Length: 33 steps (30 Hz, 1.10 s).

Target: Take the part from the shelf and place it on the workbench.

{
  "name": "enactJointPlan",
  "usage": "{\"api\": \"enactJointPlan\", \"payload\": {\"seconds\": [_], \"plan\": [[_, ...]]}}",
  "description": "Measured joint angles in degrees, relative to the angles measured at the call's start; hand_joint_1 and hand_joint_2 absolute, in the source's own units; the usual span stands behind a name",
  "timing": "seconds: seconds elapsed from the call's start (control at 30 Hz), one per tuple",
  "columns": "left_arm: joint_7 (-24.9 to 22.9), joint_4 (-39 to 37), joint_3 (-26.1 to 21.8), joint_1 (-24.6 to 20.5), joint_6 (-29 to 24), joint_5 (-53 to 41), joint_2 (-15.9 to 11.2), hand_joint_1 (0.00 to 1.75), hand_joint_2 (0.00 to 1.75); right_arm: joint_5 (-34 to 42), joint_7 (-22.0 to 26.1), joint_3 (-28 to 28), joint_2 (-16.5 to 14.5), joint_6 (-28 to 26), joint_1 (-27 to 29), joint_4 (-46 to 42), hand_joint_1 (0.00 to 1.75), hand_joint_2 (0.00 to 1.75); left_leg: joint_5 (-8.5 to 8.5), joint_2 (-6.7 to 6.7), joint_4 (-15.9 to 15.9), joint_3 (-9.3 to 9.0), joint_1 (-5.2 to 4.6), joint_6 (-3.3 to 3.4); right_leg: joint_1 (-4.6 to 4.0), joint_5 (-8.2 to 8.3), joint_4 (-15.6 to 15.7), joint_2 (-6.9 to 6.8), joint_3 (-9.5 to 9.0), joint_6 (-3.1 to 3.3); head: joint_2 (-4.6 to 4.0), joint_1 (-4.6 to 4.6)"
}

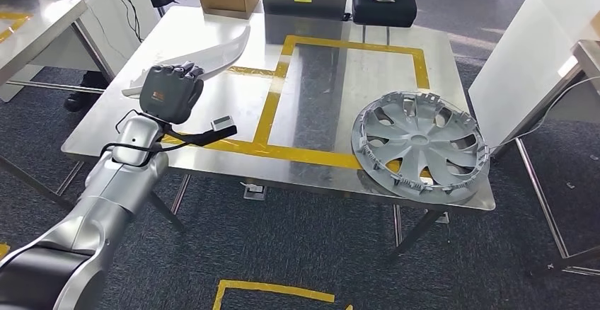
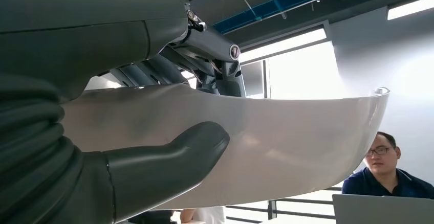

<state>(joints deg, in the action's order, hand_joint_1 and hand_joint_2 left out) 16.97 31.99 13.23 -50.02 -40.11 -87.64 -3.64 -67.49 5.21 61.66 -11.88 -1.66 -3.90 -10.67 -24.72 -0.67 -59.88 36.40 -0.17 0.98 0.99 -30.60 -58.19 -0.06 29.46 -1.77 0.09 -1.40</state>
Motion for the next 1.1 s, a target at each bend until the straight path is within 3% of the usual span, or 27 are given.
{"api": "enactJointPlan", "payload": {"seconds": [0.03,0.13,0.27,1.1], "plan": [[0.12,-0.19,-0.19,-0.16,0.0,-0.01,0.28,0.0,1.75,0.11,0.04,0.0,-0.03,0.0,0.0,0.0,0.0,0.0,0.0,0.0,0.0,0.0,0.0,0.0,0.0,0.0,0.0,0.0,0.0,0.0,0.0,0.0],[0.23,-0.51,-0.55,-0.43,0.0,-0.09,1.03,0.0,1.75,0.23,0.22,0.01,-0.16,0.0,0.0,0.0,0.0,0.0,0.0,0.01,0.0,0.0,0.0,0.0,0.0,0.0,0.0,0.01,0.0,0.0,0.0,0.01],[0.27,-0.72,-1.18,-0.79,0.0,-0.48,1.81,0.0,0.0,0.69,0.56,0.1,-0.23,0.0,0.0,0.0,0.0,0.0,0.0,0.01,0.0,0.0,0.0,0.0,0.0,0.0,0.0,0.01,0.0,0.0,0.0,0.01],[-2.48,-4.24,-1.39,-1.51,0.0,-1.96,1.42,0.0,0.0,1.11,0.71,0.25,-0.76,0.0,0.01,0.12,0.0,0.0,0.0,0.0,0.0,0.0,0.0,0.0,0.0,0.0,0.0,0.0,-0.02,0.0,0.0,0.0]]}}
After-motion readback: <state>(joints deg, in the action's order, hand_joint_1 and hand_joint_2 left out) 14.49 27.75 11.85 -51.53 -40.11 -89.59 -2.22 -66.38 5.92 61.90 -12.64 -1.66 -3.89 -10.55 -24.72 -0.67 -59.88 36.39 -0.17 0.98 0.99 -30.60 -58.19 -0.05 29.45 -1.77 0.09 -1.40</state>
